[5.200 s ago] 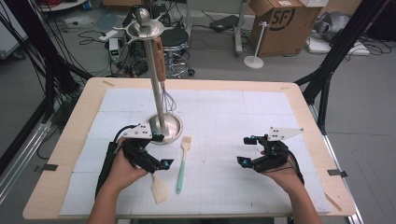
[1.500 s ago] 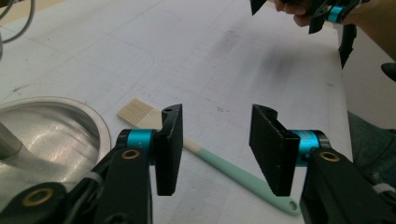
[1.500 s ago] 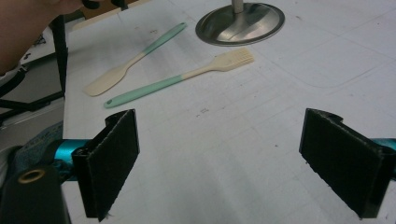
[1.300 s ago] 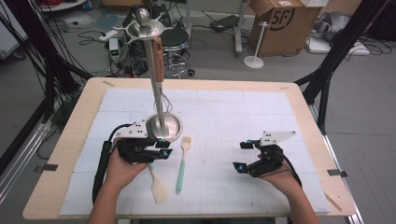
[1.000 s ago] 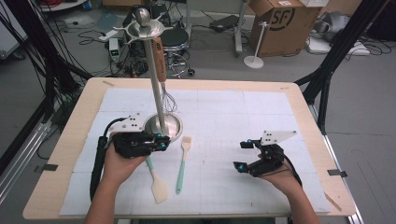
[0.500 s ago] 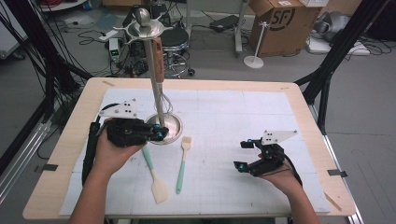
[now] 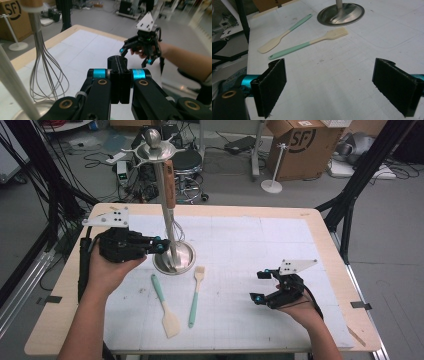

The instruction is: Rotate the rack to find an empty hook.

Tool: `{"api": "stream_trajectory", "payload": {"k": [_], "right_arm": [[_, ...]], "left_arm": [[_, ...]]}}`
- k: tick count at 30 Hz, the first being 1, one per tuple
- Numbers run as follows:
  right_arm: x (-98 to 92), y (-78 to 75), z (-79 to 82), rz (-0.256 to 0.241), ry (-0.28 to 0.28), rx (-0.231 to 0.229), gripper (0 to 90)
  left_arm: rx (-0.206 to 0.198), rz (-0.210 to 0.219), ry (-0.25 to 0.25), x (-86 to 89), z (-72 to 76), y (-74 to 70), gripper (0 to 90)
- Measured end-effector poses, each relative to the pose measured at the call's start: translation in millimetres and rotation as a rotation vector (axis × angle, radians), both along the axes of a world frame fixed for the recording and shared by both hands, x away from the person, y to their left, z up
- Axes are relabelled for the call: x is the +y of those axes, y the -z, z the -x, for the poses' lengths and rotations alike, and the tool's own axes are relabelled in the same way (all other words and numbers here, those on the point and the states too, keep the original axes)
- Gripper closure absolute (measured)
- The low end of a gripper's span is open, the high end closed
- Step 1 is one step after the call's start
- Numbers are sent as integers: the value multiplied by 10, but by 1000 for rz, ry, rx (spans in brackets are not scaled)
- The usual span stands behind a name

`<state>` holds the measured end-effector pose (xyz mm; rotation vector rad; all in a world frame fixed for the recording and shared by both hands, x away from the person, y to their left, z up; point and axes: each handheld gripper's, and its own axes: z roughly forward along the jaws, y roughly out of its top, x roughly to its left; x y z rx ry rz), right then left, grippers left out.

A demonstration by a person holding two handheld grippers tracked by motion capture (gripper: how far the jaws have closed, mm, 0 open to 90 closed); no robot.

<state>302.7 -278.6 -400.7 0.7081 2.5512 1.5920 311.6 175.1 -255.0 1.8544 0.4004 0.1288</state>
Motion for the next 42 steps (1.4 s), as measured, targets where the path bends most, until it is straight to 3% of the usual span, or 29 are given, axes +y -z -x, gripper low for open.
{"api": "stream_trajectory", "payload": {"k": [16,27,31,37,42], "right_arm": [[11,4,0,2,-3,5,116],[11,8,-2,5,-1,12,116],[6,11,-9,4,1,13,115],[11,11,-5,5,-2,13,116],[9,11,-8,5,-2,13,116]], "left_arm": [[-88,-90,-12,-60,-96,-677,897],[-103,-81,-63,-66,-277,-903,897],[-108,-52,-61,-57,-302,-952,897],[-107,-22,-102,49,-336,-976,897],[-125,-18,-120,106,-317,-1064,897]]}}
